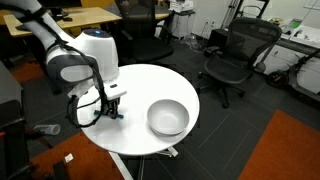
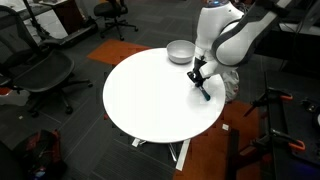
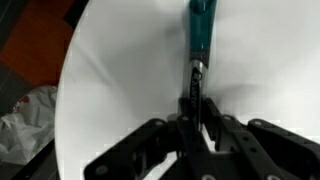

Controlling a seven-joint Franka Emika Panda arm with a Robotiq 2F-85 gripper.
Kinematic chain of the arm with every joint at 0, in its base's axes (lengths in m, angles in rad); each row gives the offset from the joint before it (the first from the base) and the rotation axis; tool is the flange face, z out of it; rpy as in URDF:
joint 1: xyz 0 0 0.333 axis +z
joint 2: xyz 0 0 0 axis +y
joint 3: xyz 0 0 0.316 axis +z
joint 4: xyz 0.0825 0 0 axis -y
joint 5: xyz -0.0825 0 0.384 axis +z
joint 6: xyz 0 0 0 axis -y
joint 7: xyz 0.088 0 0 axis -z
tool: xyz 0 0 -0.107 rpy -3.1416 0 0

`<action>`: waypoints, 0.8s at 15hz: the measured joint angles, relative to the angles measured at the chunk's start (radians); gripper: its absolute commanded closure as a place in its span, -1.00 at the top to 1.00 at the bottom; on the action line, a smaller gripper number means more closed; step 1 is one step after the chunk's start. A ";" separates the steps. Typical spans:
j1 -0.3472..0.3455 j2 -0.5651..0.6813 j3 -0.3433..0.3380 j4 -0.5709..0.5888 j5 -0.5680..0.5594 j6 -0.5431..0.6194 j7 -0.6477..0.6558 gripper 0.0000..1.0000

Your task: Put the green marker inside the grey bowl

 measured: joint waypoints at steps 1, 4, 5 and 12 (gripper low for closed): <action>0.000 0.000 0.000 0.000 0.000 0.000 0.000 -0.91; 0.013 -0.010 -0.017 0.002 0.000 -0.002 -0.001 -0.91; 0.025 -0.023 -0.033 0.002 -0.007 -0.010 -0.001 -0.91; 0.095 -0.183 -0.143 0.035 -0.147 -0.165 0.004 -0.91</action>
